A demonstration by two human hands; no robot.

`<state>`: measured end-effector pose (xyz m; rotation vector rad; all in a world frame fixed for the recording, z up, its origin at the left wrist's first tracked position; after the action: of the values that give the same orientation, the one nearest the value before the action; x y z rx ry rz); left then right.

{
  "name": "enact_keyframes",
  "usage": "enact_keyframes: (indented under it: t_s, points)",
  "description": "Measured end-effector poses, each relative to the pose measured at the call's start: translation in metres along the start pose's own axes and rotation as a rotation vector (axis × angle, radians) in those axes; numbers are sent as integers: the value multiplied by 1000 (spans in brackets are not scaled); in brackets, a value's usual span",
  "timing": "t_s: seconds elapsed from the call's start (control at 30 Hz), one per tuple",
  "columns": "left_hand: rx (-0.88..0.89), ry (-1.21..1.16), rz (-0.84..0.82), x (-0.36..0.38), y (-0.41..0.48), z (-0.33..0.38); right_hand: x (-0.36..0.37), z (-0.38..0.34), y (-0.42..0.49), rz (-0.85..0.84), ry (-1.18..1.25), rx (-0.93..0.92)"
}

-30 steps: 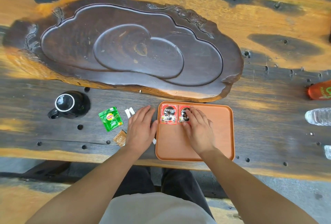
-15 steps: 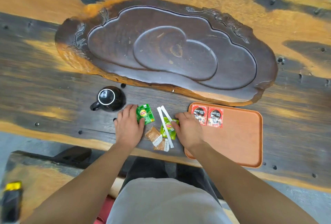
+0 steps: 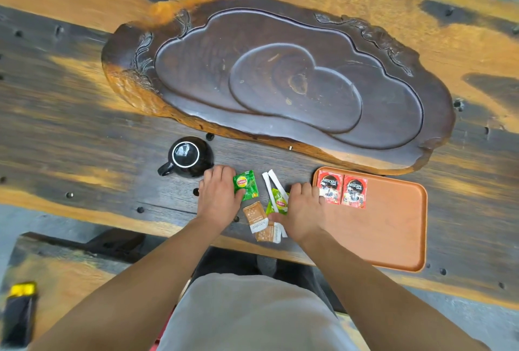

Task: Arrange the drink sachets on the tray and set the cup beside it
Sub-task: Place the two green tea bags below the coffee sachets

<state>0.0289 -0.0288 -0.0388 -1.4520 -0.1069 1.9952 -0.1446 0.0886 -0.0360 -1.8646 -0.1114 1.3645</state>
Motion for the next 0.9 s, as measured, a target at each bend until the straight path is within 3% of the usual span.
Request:
enact_keyframes:
  t_s: [0.3, 0.47, 0.6, 0.7, 0.9]
  points:
    - [-7, -243, -85, 6, 5, -8, 5, -8, 5, -51, 606, 13]
    - [-107, -438, -104, 9, 10, -18, 2, -1, 7, 9, 832, 85]
    - [-123, -558, -92, 6, 12, -20, -4, 9, 7, 72, 879, 79]
    - [-142, -639, -19, -5, 6, -21, -11, 12, 8, 115, 935, 43]
    - [-109, -683, 288, -45, -20, -14, -18, 36, 5, 208, 1119, 34]
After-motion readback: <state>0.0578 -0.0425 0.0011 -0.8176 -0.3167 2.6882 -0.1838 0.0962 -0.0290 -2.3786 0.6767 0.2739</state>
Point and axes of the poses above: each hand's wrist, its own y-axis towards the middle knuckle, its own x-axis out of the palm, z = x × y, the point moved 7 cm from there along y, towards the middle knuckle, and after that the axes turned 6 degrees about -z, right-handed, at the moved point
